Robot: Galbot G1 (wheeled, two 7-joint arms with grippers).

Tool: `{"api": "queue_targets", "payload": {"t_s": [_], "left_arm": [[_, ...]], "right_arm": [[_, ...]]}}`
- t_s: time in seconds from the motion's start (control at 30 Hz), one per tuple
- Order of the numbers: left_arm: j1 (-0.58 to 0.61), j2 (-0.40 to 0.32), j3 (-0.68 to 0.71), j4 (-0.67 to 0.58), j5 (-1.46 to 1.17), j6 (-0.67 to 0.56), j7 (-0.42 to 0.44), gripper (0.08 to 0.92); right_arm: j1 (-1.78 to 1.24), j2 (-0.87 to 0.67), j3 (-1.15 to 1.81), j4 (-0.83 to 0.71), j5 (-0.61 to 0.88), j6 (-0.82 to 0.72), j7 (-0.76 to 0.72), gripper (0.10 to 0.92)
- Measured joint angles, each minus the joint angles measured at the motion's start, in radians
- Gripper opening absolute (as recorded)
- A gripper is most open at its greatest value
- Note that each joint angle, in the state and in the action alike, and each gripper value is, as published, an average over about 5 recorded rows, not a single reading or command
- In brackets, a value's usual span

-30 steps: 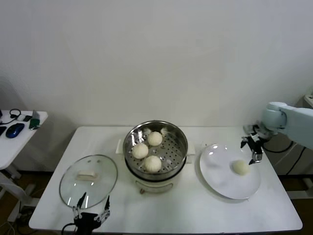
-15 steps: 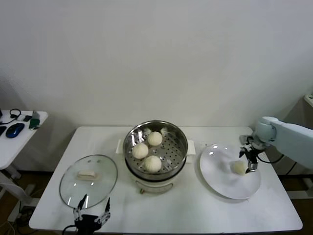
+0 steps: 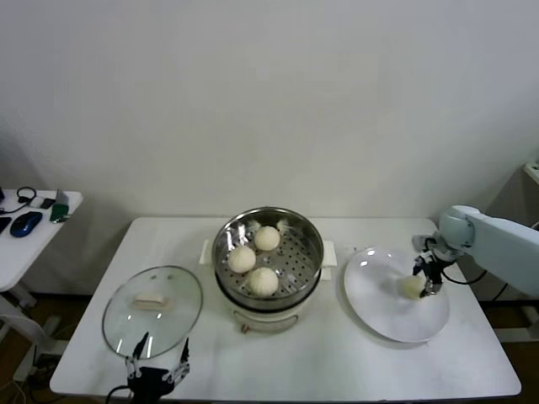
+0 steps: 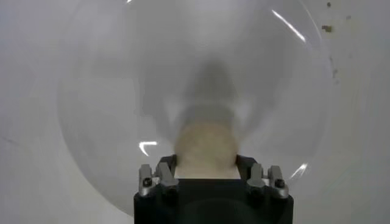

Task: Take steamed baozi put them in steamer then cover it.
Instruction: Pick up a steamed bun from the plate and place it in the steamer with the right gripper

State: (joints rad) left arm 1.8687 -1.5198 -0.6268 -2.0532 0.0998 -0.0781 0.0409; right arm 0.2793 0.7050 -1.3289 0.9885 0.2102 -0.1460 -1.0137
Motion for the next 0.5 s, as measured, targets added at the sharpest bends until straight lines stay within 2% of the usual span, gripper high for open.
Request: {"api": "queue_targets", "payload": {"t_s": [0.27, 0.5], "left_arm": [[-0.002, -0.002, 0.007, -0.007, 0.004, 0.003, -0.001, 0.823], [-0.010, 0.002, 0.007, -0.016, 0.003, 0.012, 0.002, 0.823]], "right_arm": [[0.229, -0.004, -0.136, 0.128, 0.114, -0.006, -0.007, 0.636], [0.528, 0.055, -0.269, 0.280, 0.283, -0.041, -0.009, 0.639]]}}
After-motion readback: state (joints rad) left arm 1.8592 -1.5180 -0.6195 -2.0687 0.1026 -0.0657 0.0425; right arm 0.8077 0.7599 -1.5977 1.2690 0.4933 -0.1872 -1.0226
